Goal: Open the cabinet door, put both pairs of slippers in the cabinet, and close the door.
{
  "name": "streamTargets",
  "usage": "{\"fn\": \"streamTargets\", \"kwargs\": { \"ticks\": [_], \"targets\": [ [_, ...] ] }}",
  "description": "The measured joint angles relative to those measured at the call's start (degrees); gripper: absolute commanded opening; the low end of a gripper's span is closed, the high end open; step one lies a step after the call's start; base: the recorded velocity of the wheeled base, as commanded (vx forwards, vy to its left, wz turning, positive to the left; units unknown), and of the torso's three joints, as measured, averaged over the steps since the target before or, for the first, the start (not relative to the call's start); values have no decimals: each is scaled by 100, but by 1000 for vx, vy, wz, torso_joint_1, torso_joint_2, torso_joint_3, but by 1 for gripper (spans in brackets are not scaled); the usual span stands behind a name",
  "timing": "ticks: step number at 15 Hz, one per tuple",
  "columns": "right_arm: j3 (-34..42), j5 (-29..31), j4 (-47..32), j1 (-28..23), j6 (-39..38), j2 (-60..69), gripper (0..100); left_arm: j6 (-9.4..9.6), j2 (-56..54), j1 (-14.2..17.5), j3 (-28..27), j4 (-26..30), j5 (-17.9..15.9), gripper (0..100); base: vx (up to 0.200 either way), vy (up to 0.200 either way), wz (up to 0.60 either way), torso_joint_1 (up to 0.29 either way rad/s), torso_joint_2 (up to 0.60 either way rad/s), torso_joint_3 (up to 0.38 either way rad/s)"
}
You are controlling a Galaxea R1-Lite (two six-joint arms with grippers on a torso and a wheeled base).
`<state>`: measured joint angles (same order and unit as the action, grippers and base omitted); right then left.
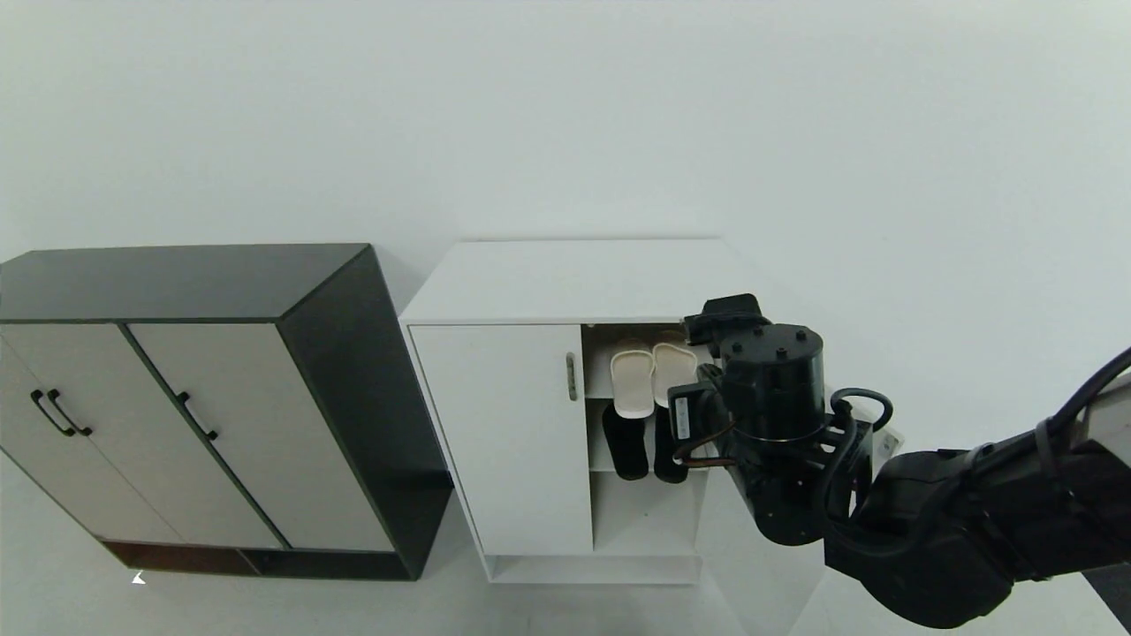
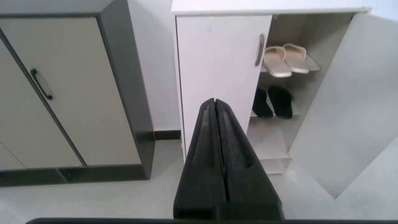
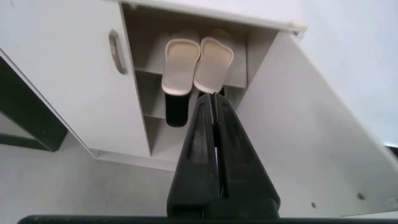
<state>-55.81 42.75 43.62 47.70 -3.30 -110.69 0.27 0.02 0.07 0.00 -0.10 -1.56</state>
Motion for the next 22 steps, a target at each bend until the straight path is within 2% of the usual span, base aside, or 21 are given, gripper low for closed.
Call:
{"fn": "streamTargets", "kwargs": {
  "ticks": [8, 15, 17, 22],
  "targets": [
    [162, -318, 305, -41, 18, 2, 0, 0, 0, 0, 0, 2, -2, 0, 0, 0, 0, 39, -86, -47],
    [236, -334, 312, -107, 68, -9, 0, -2, 0, 0, 0, 2, -2, 0, 0, 0, -600, 6, -2, 1],
    [229, -345, 318, -171, 128, -17, 0, 0, 0, -2, 0, 0, 0, 0, 0, 0, 0, 0, 0, 0],
    [90, -807, 228, -495, 49, -67, 0, 0, 0, -2, 0, 2, 0, 0, -40, 0, 0, 0, 1, 0]
  ]
}}
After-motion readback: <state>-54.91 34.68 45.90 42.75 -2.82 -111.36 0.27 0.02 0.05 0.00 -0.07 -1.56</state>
